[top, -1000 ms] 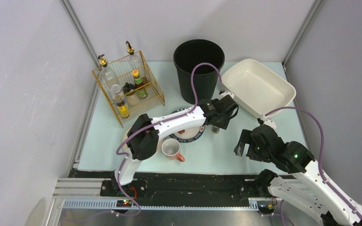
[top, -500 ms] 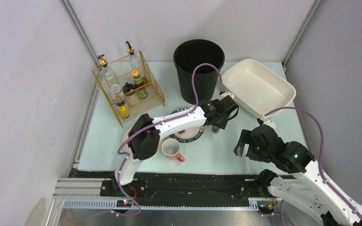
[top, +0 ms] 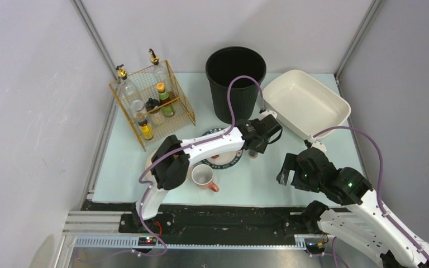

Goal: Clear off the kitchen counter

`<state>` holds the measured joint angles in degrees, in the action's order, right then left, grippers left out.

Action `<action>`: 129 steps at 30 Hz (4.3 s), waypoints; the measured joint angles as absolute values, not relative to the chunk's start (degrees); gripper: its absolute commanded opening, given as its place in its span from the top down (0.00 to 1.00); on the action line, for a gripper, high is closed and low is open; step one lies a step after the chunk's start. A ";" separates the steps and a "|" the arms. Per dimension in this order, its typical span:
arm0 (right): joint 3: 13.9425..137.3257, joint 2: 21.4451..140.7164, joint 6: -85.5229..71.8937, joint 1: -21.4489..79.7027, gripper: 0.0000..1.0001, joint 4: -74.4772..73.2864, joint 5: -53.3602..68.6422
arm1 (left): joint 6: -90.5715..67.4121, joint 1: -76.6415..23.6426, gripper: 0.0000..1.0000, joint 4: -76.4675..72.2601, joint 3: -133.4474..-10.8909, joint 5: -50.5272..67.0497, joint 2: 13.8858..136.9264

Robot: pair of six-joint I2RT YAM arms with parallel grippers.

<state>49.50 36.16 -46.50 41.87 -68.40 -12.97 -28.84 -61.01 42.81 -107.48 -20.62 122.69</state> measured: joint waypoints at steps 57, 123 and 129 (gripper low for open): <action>46.72 37.91 -45.43 41.87 0.08 -63.99 -9.76 | -23.99 -19.64 0.89 47.53 -90.00 -24.60 94.59; 46.30 43.03 -42.74 41.87 0.08 -55.53 -4.91 | -22.90 -22.04 0.00 38.17 -68.23 -10.76 66.43; 48.73 46.83 -41.43 41.87 0.08 -50.89 -2.90 | -22.22 -22.48 0.00 37.47 -62.63 -8.54 55.75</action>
